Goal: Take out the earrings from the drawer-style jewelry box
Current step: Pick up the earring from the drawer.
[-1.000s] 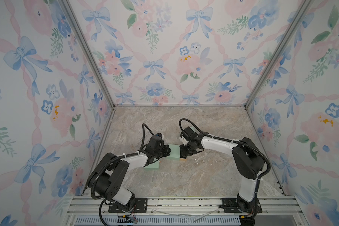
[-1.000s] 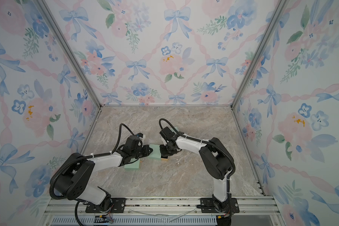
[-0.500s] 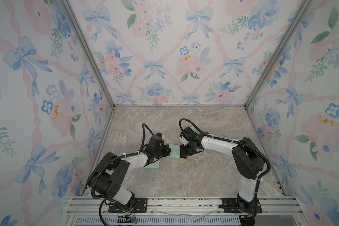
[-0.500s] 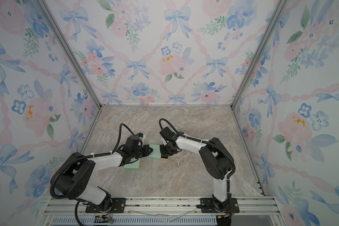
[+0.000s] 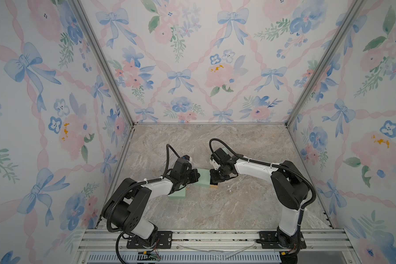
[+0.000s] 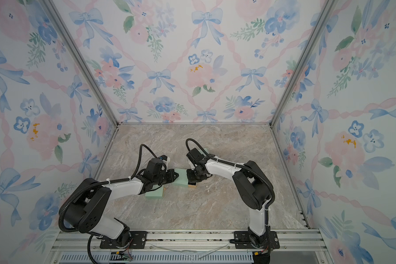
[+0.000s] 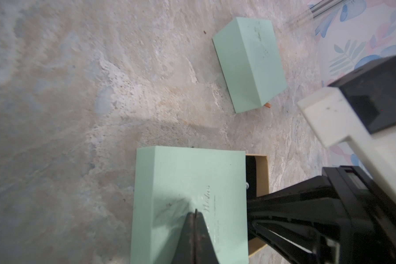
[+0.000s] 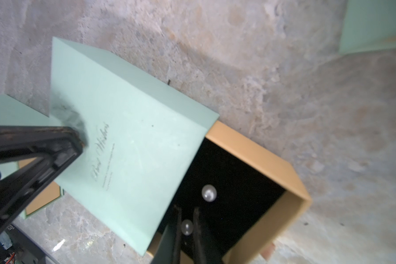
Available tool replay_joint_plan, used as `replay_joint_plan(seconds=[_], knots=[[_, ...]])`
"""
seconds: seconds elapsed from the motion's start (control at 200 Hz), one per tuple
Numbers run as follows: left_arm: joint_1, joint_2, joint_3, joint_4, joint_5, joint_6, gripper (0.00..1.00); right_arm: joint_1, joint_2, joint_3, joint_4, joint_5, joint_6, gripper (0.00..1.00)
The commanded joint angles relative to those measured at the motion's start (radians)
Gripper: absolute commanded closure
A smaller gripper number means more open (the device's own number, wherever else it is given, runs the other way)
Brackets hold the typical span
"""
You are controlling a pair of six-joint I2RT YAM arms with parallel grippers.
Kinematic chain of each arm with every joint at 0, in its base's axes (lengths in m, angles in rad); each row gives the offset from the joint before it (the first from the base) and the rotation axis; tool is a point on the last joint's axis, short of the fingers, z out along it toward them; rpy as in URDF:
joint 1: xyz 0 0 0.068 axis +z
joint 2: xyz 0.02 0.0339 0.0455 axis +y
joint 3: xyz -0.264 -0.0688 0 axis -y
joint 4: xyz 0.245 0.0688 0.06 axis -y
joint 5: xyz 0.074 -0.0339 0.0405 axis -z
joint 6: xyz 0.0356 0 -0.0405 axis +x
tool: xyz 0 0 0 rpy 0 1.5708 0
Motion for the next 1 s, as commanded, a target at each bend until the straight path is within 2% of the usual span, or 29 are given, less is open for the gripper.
replay_joint_plan(seconds=[0.0,0.995], knots=[[0.006,0.051,-0.042,-0.142,-0.031,0.019,1.0,0.015,-0.028,-0.003,-0.032,0.015,-0.002,0.87],[0.006,0.067,-0.036,-0.142,-0.029,0.019,1.0,-0.021,-0.105,-0.055,-0.012,0.015,0.003,0.88]])
